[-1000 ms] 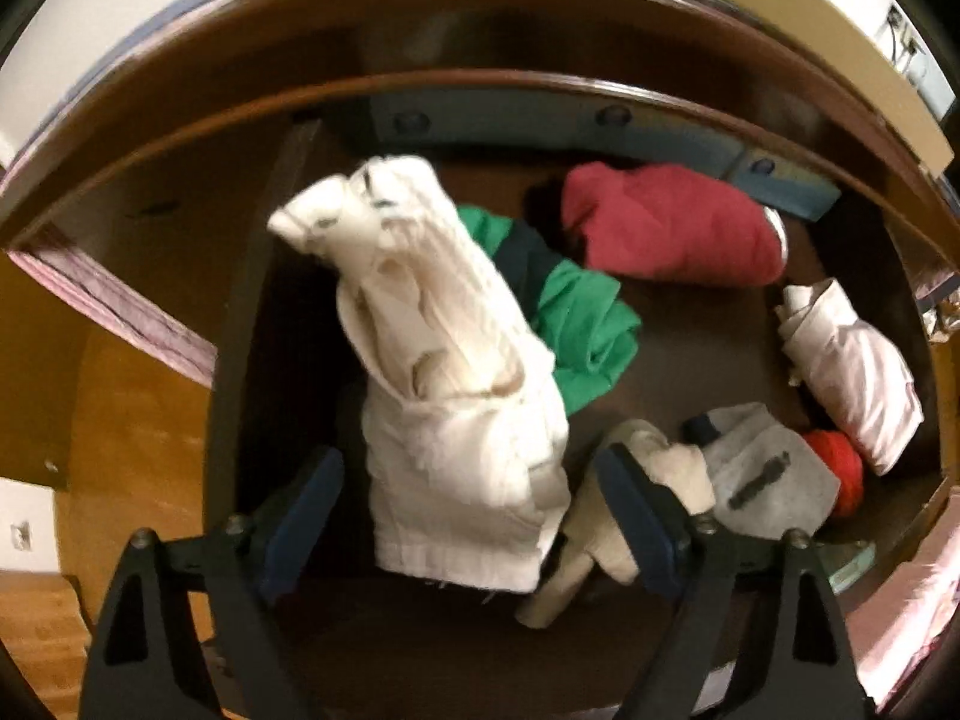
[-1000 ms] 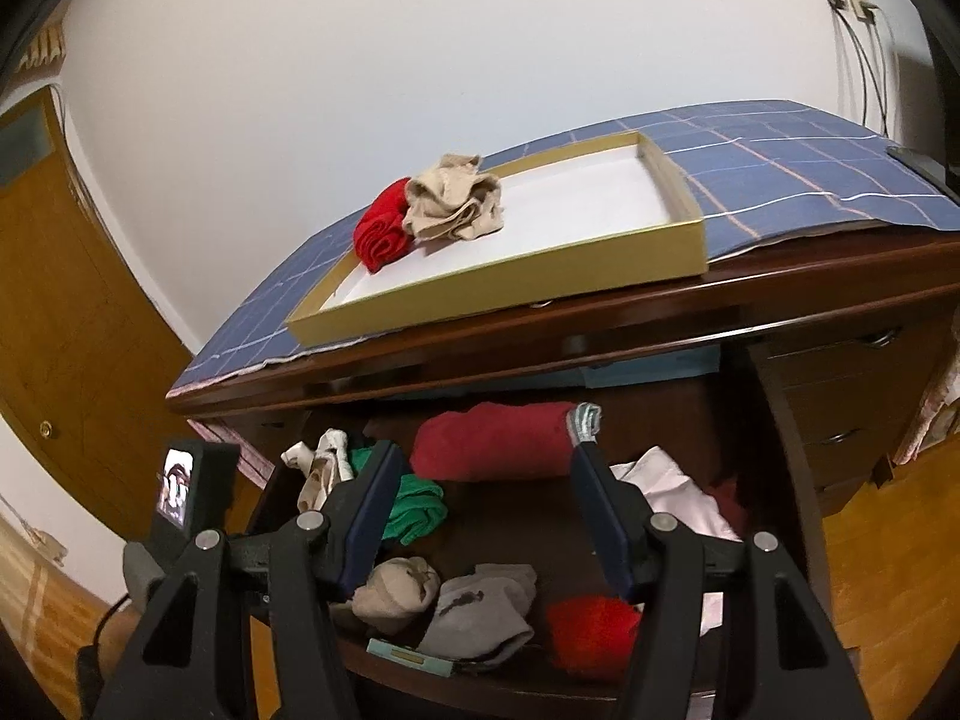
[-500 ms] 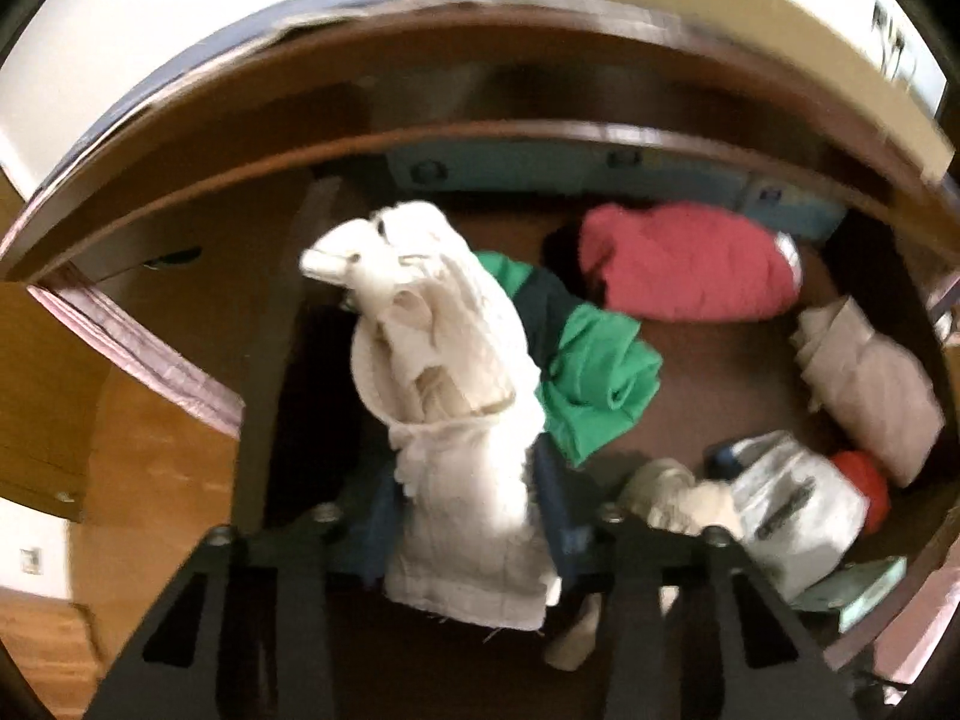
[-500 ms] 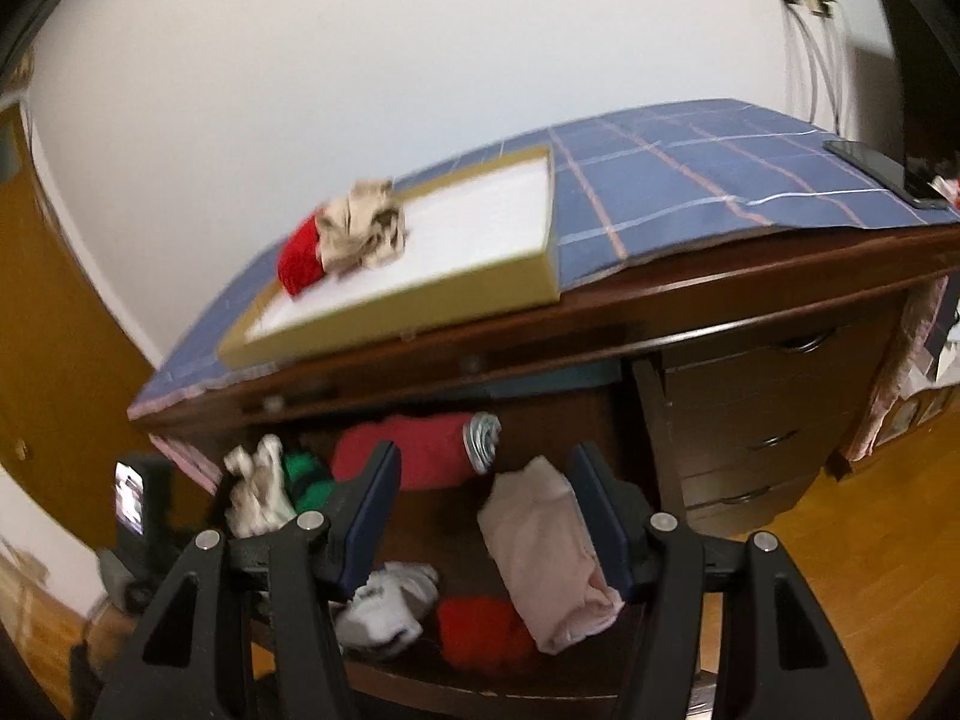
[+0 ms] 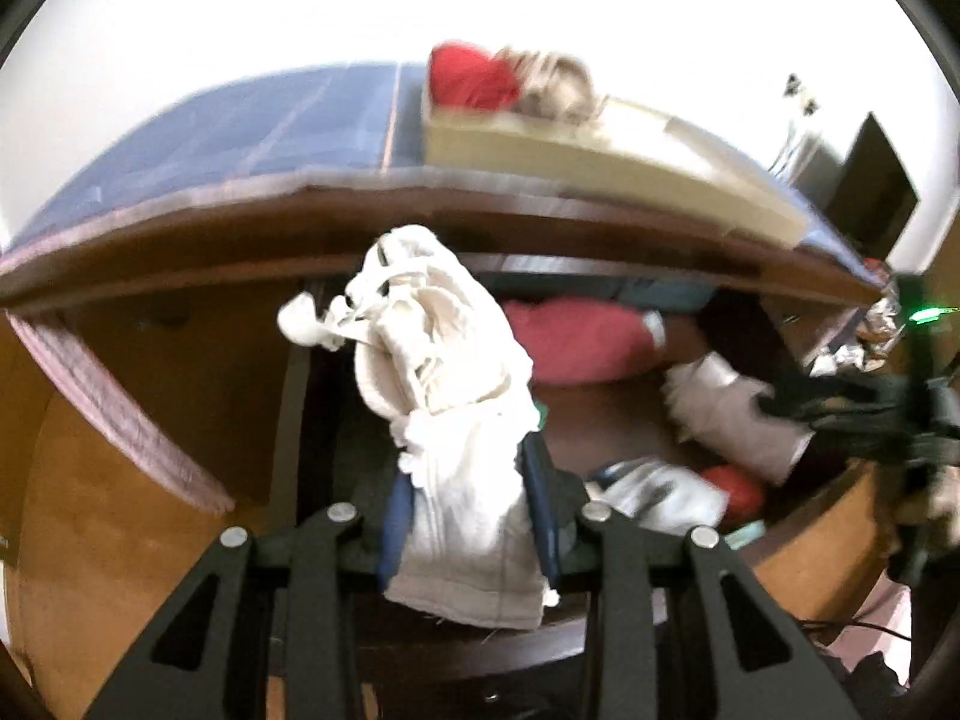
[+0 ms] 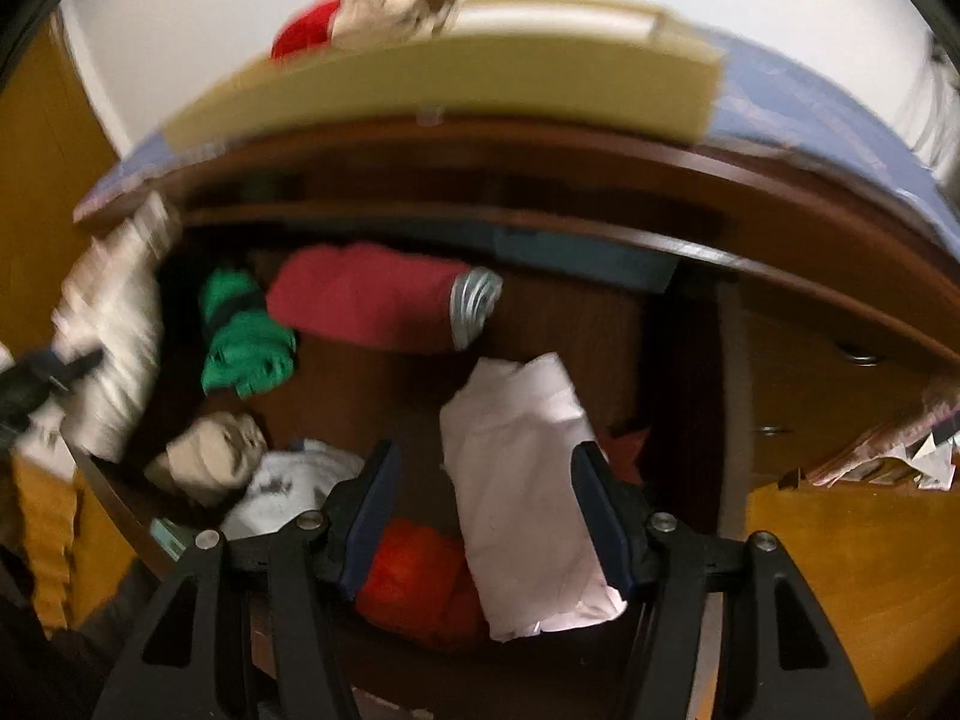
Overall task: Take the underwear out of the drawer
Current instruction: 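Grasp pink underwear with the right tool while the left tool grasps white underwear, then lift both held garments out of the drawer toward the tray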
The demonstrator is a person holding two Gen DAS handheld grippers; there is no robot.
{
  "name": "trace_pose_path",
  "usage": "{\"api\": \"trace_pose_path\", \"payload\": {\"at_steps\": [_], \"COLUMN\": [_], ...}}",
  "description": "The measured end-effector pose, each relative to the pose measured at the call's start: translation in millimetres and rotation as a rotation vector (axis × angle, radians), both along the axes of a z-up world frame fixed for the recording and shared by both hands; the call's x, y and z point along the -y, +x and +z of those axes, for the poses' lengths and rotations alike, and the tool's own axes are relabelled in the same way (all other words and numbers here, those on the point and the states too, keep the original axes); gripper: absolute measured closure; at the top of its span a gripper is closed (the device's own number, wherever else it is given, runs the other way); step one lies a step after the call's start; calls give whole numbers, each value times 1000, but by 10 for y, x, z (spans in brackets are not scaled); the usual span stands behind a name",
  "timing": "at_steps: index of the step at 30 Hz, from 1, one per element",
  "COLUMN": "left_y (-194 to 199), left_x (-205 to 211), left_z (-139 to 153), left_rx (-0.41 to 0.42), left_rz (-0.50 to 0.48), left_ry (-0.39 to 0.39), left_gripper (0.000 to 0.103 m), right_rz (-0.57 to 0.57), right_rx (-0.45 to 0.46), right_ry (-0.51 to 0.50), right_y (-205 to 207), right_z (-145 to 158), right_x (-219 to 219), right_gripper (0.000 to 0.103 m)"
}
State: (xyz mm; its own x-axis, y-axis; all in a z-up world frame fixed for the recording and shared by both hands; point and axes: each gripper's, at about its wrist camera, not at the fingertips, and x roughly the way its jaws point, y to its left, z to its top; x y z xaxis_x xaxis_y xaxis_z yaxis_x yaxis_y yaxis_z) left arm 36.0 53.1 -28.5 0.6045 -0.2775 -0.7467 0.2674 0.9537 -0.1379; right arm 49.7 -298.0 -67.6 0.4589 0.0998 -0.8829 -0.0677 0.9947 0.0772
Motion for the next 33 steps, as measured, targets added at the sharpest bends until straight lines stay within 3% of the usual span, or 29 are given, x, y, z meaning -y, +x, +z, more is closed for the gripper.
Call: {"api": "trace_pose_path", "payload": {"at_steps": [4,9,13,22,27,30,31,33], "left_y": [-99,-174,-186,-184,-179,-173,-175,-176], "left_x": [21,38,58,51,41,49,49,56], "left_z": [296,492,538,520,483,471,475,487], "left_rx": [89,137,141,136,127,123,125,129], "left_rz": [-31,-57,-68,-71,-64,-71,-74,-75], "left_ry": [-25,-18,-23,-23,-34,-33,-34,-35], "left_gripper": [70,70,70,70,70,70,70,70], "right_rz": [29,71,93,137,109,29,-8,-47], "right_rx": [-64,-141,-203,-282,-221,-150,-114,-69], "right_ry": [-72,-168,-275,-359,-320,-175,-86,-3], "right_y": [140,247,263,171,59,-47,-99,-179], "right_z": [-150,-297,-455,-568,-506,-332,-222,-84], "right_x": [-91,-178,-200,-178,-55,122,212,307], "right_gripper": [42,42,42,51,63,78,79,79]}}
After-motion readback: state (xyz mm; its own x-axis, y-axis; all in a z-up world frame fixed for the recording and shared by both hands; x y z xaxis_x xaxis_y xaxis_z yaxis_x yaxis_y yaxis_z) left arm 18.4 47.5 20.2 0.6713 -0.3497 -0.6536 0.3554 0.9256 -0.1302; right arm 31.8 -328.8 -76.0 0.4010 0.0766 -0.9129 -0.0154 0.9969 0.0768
